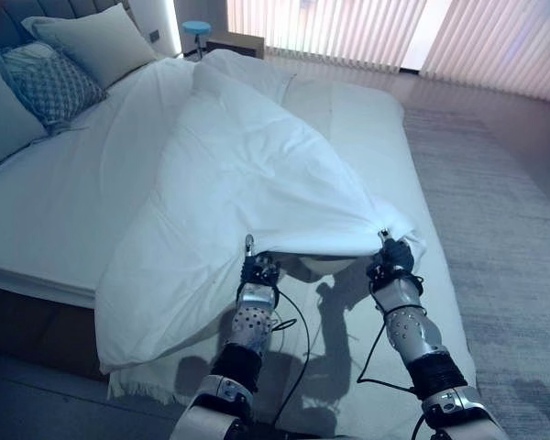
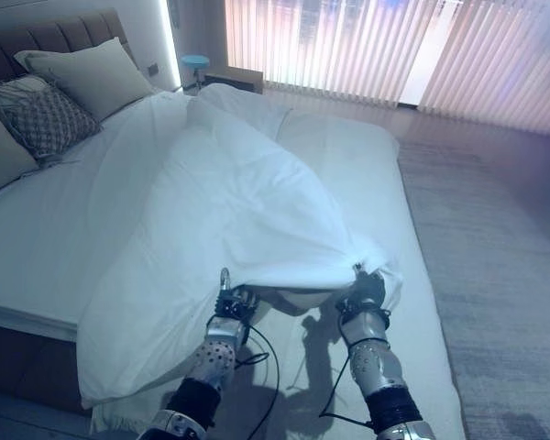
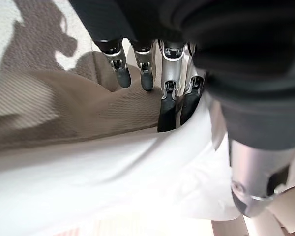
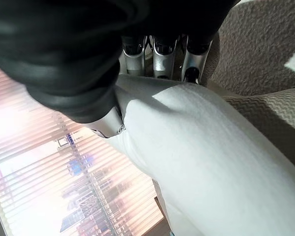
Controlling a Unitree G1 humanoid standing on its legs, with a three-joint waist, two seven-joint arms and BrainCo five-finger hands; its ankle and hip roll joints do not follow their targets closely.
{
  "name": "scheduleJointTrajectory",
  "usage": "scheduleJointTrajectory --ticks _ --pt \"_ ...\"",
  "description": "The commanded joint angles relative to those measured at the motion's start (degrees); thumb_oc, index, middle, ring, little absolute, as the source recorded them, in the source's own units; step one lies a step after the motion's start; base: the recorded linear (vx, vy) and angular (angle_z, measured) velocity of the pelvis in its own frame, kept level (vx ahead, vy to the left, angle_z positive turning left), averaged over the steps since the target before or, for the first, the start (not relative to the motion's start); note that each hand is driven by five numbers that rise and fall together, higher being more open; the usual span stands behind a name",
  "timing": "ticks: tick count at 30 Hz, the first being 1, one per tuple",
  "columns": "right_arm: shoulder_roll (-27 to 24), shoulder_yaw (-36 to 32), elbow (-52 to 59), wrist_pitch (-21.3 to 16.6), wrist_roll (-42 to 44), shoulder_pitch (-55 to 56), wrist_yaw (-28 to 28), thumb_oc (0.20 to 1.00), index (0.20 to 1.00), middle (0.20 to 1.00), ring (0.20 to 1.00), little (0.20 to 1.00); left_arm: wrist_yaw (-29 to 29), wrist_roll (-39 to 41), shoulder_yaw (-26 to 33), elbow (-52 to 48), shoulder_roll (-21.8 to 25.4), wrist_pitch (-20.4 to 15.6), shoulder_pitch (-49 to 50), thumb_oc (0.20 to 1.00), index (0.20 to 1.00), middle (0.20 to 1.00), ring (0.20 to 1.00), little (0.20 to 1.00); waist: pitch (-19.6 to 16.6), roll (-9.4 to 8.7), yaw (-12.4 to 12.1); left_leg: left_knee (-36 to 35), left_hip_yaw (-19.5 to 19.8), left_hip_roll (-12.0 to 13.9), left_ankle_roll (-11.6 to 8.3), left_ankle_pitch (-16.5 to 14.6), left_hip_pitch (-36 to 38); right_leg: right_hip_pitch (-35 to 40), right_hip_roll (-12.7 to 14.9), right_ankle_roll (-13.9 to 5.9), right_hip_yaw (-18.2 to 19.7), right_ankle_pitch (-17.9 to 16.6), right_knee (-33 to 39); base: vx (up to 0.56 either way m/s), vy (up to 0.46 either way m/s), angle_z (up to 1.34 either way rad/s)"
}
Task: Make the bed
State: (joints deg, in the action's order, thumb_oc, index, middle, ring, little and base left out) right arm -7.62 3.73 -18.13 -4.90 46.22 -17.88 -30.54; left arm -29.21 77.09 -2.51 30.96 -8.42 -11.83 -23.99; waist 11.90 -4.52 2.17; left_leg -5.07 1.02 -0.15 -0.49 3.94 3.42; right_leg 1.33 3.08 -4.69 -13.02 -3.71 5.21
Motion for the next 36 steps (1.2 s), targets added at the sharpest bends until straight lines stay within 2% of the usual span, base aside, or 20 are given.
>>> scheduleJointTrajectory --ticks 1,7,8,9,10,11,12,13,14,15,17,23,28,31,33,35,36 --pt "-7.40 -13.71 1.73 -12.27 -2.12 4.36 -3.08 0.200 0.200 0.200 0.200 0.200 0.39 -3.18 10.50 1.60 7.65 -10.62 2.64 1.000 1.000 1.000 1.000 1.000 -7.97 0.01 0.19 0.07 -3.84 -0.41 -3.03 -4.90 1.59 1.81 1.16 -3.50 1.11 -0.67 -0.21 0.00 0.000 0.00" --pt "-5.98 -14.20 2.17 -12.53 -1.22 6.99 -1.98 0.200 0.200 0.200 0.200 0.200 0.29 -5.28 11.70 3.55 9.44 -9.42 2.87 1.000 1.000 1.000 1.000 1.000 -7.82 0.41 0.66 0.07 -4.12 -0.48 -2.99 -5.04 1.79 1.94 1.12 -3.40 1.45 -0.68 -0.21 0.01 0.000 0.00" --pt "-5.43 -14.03 2.08 -12.82 -0.70 8.02 -1.47 0.200 0.200 0.200 0.200 0.200 0.55 -7.98 11.31 4.80 10.89 -7.77 3.29 0.360 0.360 0.360 0.360 0.360 -7.62 0.66 0.96 0.07 -4.32 -0.45 -2.93 -5.07 1.81 1.92 1.14 -3.38 1.57 -0.65 -0.21 0.00 0.000 0.00" --pt "-5.35 -14.00 2.10 -12.85 -0.66 8.11 -1.41 0.200 0.200 0.200 0.200 0.200 0.57 -8.07 11.37 4.88 10.98 -7.66 3.28 0.200 0.200 0.200 0.200 0.200 -7.65 0.59 0.94 0.07 -4.36 -0.45 -2.93 -5.08 1.84 1.94 1.13 -3.38 1.60 -0.65 -0.21 0.00 0.000 0.00" --pt "-5.39 -13.94 2.03 -12.70 -0.57 8.50 -0.97 0.200 0.200 0.200 0.200 0.200 0.92 -8.93 11.20 5.54 11.45 -6.87 3.47 0.200 0.200 0.200 0.200 0.200 -7.50 0.73 1.05 0.07 -4.38 -0.45 -2.90 -5.06 1.83 1.92 1.13 -3.35 1.71 -0.64 -0.22 0.00 0.000 0.00" --pt "-5.22 -13.87 1.21 -12.27 -0.41 9.26 -0.03 0.200 0.200 0.200 0.200 0.200 2.54 -11.03 10.27 7.24 12.47 -4.55 4.06 0.200 0.200 0.200 0.200 0.200 -7.22 1.01 1.34 0.07 -4.58 -0.46 -2.85 -5.10 1.85 1.86 1.14 -3.37 1.83 -0.69 -0.24 0.00 0.000 0.00" --pt "-5.20 -13.90 1.14 -12.29 -0.35 9.30 0.08 0.200 0.200 0.200 0.200 0.200 2.65 -11.06 10.29 7.33 12.53 -4.45 4.07 0.200 0.200 0.200 0.200 0.200 -7.25 0.97 1.29 0.07 -4.61 -0.46 -2.85 -5.12 1.88 1.87 1.13 -3.38 1.86 -0.69 -0.24 0.00 0.000 0.00" --pt "-5.56 -13.51 0.23 -11.67 -0.10 9.36 1.29 0.200 0.200 0.200 0.200 0.200 5.22 -12.82 8.80 9.83 13.91 -0.98 4.70 0.200 0.200 0.200 0.200 0.200 -7.01 1.32 1.56 0.07 -4.89 -0.47 -2.82 -5.15 1.90 1.80 1.11 -3.38 2.13 -0.76 -0.26 0.01 0.007 -0.04" --pt "-5.54 -13.54 0.17 -11.66 -0.05 9.38 1.39 0.200 0.200 0.200 0.200 0.200 5.40 -12.78 8.81 9.95 13.98 -0.93 4.70 0.200 0.200 0.200 0.200 0.200 -7.03 1.29 1.51 0.07 -4.93 -0.46 -2.82 -5.16 1.92 1.80 1.10 -3.38 2.17 -0.77 -0.25 0.01 0.020 -0.13" --pt "-5.86 -13.28 -0.72 -10.97 -0.12 9.70 2.34 0.200 0.200 0.200 0.200 0.200 7.37 -15.84 7.20 10.76 15.56 1.24 5.27 0.200 0.200 0.200 0.200 0.200 -6.78 1.74 1.75 0.07 -5.18 -0.43 -2.79 -5.10 1.90 1.69 1.08 -3.38 2.40 -0.79 -0.25 0.01 0.014 -0.12" --pt "-5.97 -13.19 -1.66 -10.30 -0.13 9.99 3.28 0.200 0.200 0.200 0.200 0.200 9.13 -16.61 6.32 10.30 16.32 2.29 5.84 0.200 0.200 0.200 0.200 0.200 -6.69 2.02 1.76 0.07 -5.35 -0.47 -2.73 -5.11 1.98 1.68 1.01 -3.36 2.68 -0.77 -0.24 0.01 0.014 -0.09" --pt "-5.49 -12.19 -4.25 -9.04 0.85 10.53 6.05 0.200 0.200 0.200 0.200 0.200 12.48 -16.86 5.11 9.16 16.83 3.36 7.27 0.200 0.200 0.200 0.200 0.200 -6.38 2.73 1.66 0.07 -5.66 -0.41 -2.61 -5.33 2.58 1.96 0.90 -3.12 2.85 -0.43 -0.68 0.02 -0.004 -0.08" --pt "-4.38 -10.46 -6.41 -7.53 2.82 11.26 9.35 0.200 0.200 0.200 0.200 0.200 15.33 -16.35 4.49 7.40 16.74 4.20 9.16 0.200 0.200 0.200 0.200 0.200 -5.56 3.51 1.53 0.07 -5.37 -0.01 -2.43 -5.14 2.81 0.47 0.63 -2.24 3.68 1.50 -4.90 -0.01 -0.009 -0.01" --pt "-3.81 -9.65 -6.75 -7.23 3.85 11.54 10.50 0.200 0.200 0.200 0.200 0.200 16.64 -17.04 3.52 5.83 16.89 4.42 9.60 0.200 0.200 0.200 0.200 0.200 -4.05 4.14 1.28 0.07 -4.17 -0.23 -2.66 -3.54 0.69 -1.39 0.69 -1.73 3.43 2.30 -6.45 -0.16 0.009 0.02" --pt "-3.37 -10.01 -7.41 -7.89 5.31 11.08 10.70 0.200 0.200 0.200 0.200 0.200 17.45 -17.95 2.16 4.12 16.64 4.10 9.04 0.200 0.200 0.200 0.200 0.200 -3.07 4.73 0.95 0.07 -0.64 -1.39 -3.18 -1.62 -2.68 -3.28 1.60 -1.46 1.61 2.19 -6.82 -0.21 0.058 0.39" --pt "-3.70 -10.23 -7.74 -7.75 5.16 11.03 10.90 0.200 0.200 0.200 0.200 0.200 17.49 -18.05 1.84 2.74 16.27 3.71 9.15 0.200 0.200 0.200 0.200 0.200 -3.02 4.99 1.36 0.13 1.00 -1.47 -2.47 -1.88 -2.13 -4.49 2.68 -1.54 0.59 1.90 -8.07 -0.11 0.111 0.79" --pt "-3.73 -10.42 -7.81 -7.61 5.14 11.17 11.05 0.200 0.200 0.200 0.200 0.200 17.32 -18.11 1.73 2.03 16.09 3.43 9.26 0.200 0.200 0.200 0.200 0.200 -2.55 4.73 1.72 1.84 0.86 -0.76 -2.35 -3.52 -1.44 -4.83 3.64 -1.64 0.32 1.93 -9.10 -0.15 0.200 0.69"
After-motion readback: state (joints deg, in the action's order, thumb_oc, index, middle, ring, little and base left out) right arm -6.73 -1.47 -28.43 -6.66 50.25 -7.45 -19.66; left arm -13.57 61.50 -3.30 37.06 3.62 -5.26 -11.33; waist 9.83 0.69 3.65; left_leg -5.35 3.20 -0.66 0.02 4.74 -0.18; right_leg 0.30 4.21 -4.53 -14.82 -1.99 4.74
